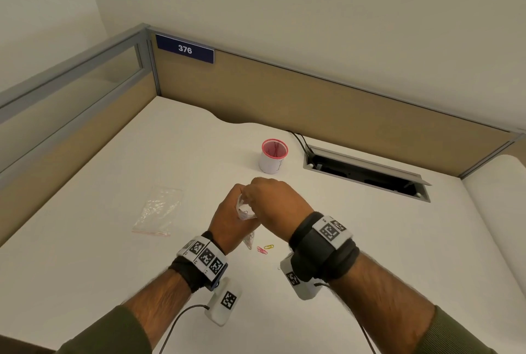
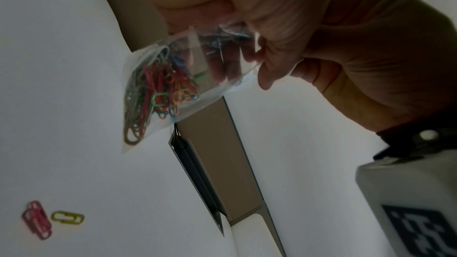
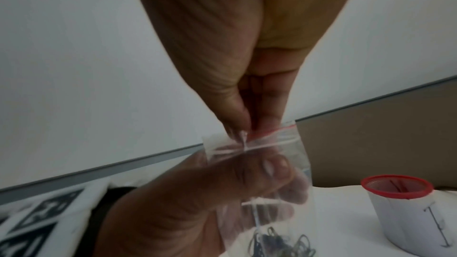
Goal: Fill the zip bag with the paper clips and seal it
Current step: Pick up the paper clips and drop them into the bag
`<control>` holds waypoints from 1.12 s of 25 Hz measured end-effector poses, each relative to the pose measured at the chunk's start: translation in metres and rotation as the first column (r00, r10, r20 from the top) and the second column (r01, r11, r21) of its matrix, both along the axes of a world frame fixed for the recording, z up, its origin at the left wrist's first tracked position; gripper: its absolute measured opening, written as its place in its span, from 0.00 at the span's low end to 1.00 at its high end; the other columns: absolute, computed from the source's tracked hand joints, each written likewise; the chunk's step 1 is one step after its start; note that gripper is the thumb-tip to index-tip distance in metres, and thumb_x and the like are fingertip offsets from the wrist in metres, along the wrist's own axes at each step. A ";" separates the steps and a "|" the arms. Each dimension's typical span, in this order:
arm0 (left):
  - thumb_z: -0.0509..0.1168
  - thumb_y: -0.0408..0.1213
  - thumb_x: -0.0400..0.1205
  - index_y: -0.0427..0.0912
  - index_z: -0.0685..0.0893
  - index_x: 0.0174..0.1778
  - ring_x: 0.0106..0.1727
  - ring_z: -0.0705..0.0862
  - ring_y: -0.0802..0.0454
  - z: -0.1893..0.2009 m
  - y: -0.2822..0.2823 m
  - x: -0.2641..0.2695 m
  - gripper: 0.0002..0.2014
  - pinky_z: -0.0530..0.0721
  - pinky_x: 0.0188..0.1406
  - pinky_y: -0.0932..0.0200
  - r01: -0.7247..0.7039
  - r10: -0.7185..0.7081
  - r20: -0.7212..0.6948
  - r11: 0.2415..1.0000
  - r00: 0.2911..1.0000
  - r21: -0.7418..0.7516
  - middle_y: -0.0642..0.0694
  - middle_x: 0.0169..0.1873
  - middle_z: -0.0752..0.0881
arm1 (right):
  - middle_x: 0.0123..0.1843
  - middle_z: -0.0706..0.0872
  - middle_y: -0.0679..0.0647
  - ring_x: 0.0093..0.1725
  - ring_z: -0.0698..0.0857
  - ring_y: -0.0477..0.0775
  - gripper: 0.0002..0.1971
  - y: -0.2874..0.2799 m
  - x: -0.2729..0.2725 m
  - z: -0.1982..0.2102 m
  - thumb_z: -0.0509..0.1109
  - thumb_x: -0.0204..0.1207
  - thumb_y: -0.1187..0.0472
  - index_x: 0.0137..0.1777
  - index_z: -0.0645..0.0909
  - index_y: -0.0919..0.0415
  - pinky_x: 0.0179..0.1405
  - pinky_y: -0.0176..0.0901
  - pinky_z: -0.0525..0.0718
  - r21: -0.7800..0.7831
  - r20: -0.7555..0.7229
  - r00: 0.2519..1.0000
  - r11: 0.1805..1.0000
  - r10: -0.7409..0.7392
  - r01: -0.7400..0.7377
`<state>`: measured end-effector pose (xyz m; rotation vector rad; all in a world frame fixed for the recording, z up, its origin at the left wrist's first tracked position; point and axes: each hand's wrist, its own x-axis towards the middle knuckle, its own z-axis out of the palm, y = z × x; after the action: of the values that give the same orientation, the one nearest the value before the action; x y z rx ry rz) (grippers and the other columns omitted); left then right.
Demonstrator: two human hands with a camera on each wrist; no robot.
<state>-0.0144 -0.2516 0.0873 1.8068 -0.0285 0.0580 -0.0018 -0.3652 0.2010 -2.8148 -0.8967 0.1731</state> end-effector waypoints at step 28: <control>0.75 0.47 0.71 0.48 0.79 0.54 0.59 0.87 0.47 -0.002 0.069 -0.016 0.19 0.85 0.63 0.34 -0.026 0.040 0.103 0.992 0.994 -0.127 0.50 0.48 0.88 | 0.60 0.80 0.52 0.63 0.76 0.54 0.11 -0.047 0.011 -0.200 0.68 0.76 0.60 0.57 0.84 0.53 0.59 0.47 0.80 -0.073 -0.318 0.911 0.965 -0.261 0.251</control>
<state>-0.0307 -0.1827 0.0856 1.6774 -0.0688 0.1753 0.0093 -0.4126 0.0015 -2.7781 -0.4501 0.5973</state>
